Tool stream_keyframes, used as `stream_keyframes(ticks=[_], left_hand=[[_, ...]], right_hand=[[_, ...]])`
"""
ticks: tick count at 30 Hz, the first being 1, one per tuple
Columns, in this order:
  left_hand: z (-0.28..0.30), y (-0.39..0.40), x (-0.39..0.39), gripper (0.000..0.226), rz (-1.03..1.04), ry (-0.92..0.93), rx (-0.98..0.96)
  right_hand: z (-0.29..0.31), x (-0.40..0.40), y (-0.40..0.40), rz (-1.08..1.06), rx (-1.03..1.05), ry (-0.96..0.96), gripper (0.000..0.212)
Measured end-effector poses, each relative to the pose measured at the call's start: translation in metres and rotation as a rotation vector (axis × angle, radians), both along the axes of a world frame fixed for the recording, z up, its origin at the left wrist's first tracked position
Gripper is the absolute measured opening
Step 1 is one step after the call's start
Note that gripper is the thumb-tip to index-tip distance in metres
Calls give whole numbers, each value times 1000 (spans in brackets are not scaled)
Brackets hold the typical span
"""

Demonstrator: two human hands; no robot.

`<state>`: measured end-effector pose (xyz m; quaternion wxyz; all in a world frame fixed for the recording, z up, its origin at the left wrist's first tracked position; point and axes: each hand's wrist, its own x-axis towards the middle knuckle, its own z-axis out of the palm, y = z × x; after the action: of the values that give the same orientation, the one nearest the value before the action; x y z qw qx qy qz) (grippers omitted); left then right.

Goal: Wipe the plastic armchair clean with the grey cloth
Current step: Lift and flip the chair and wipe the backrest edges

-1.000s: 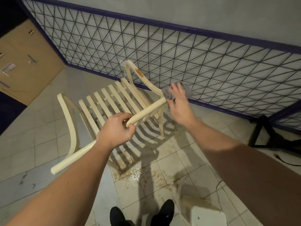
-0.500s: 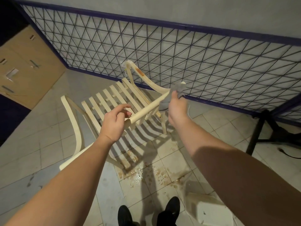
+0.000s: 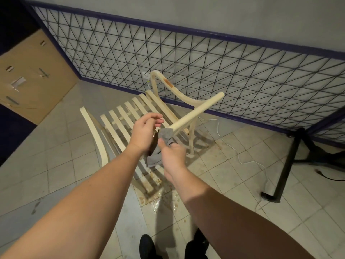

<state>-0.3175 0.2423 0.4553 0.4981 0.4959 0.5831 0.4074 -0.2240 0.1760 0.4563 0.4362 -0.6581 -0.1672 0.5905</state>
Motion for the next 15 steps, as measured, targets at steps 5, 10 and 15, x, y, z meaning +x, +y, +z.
stream_keyframes(ticks=[5,10,15], left_hand=[[11,-10,-40,33,-161,135,-114],[17,-24,-86,27,-293,426,-144],[3,-42,-91,44,-592,804,-174]], right_hand=[[-9,-22,-30,425,-21,156,15],[4,35,0,117,65,-319,17],[25,92,75,606,616,-1058,35]])
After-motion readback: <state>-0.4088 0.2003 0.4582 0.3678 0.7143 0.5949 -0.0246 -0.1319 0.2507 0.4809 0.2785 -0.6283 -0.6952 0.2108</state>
